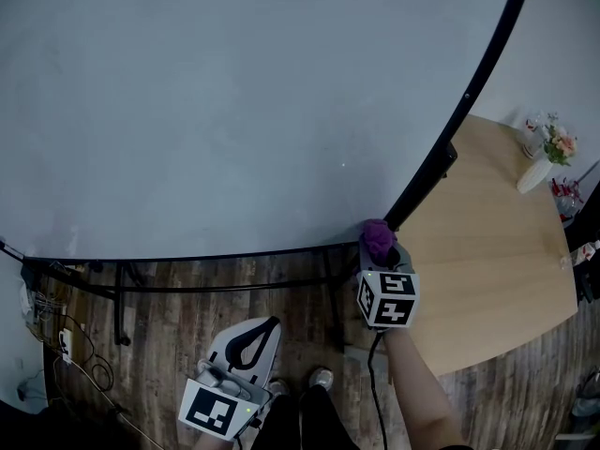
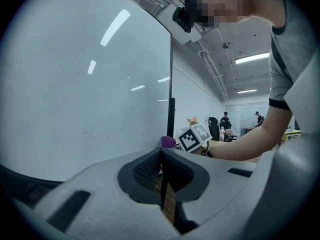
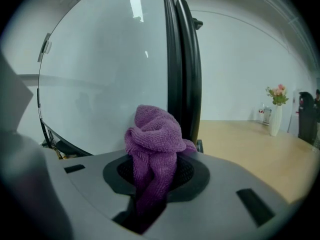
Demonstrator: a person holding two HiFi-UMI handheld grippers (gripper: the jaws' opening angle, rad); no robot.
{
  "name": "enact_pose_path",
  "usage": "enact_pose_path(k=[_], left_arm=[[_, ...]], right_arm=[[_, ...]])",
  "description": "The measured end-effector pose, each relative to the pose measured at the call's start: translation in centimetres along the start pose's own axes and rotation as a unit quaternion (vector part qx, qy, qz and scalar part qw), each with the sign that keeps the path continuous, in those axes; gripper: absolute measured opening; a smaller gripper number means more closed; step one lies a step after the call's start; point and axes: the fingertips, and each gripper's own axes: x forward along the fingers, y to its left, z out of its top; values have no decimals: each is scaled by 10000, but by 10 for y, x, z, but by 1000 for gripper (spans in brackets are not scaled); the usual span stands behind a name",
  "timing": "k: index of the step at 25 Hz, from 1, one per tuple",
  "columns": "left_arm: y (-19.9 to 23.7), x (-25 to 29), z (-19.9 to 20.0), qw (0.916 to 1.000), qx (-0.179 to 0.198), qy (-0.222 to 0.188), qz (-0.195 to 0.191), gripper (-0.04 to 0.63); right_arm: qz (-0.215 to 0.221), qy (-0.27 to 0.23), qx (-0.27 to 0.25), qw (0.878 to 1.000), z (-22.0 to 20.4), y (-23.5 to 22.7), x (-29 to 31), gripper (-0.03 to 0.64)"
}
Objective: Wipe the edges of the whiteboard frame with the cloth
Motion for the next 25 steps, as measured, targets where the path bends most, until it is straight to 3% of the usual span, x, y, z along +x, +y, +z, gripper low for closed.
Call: enact_pose_path(k=[13,25], left_arm=[[9,7,-12,9999,-37,93,121,17],[9,7,-19,9997,-132,168,151,17]], right_arm=[[-55,266,85,9996,-33,-7,17,104],[-82,227,-68,9997,-36,-6,19,104]])
